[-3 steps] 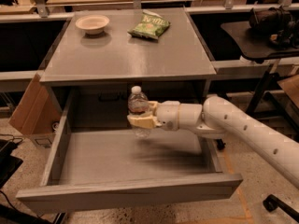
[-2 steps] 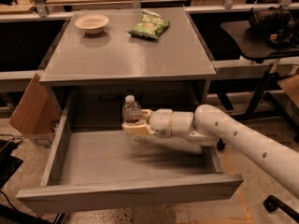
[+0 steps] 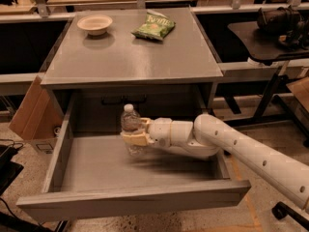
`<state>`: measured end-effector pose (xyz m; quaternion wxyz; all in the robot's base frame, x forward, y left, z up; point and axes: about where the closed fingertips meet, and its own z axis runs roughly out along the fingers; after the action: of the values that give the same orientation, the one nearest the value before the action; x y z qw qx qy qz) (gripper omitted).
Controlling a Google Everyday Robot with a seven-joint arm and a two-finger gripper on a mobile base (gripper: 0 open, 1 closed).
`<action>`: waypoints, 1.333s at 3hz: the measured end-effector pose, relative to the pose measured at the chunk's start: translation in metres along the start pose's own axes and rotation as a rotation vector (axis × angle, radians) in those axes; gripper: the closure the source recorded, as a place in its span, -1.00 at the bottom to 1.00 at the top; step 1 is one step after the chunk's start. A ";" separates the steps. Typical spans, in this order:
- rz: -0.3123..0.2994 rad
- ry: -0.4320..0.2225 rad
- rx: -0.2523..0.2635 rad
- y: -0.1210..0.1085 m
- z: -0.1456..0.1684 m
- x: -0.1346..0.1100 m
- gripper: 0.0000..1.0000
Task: Place water bottle into top drawer
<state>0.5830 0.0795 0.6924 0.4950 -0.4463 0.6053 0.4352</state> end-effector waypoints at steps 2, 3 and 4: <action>-0.001 -0.001 -0.008 0.003 0.004 -0.001 -0.28; -0.001 -0.001 -0.012 0.004 0.006 -0.001 -0.74; -0.002 -0.002 -0.016 0.005 0.008 -0.002 -1.00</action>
Offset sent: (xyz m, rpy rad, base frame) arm -0.0006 0.0019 0.0003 0.0007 0.0000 0.0035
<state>0.5800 0.0881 0.6937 0.4924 -0.4502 0.6011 0.4400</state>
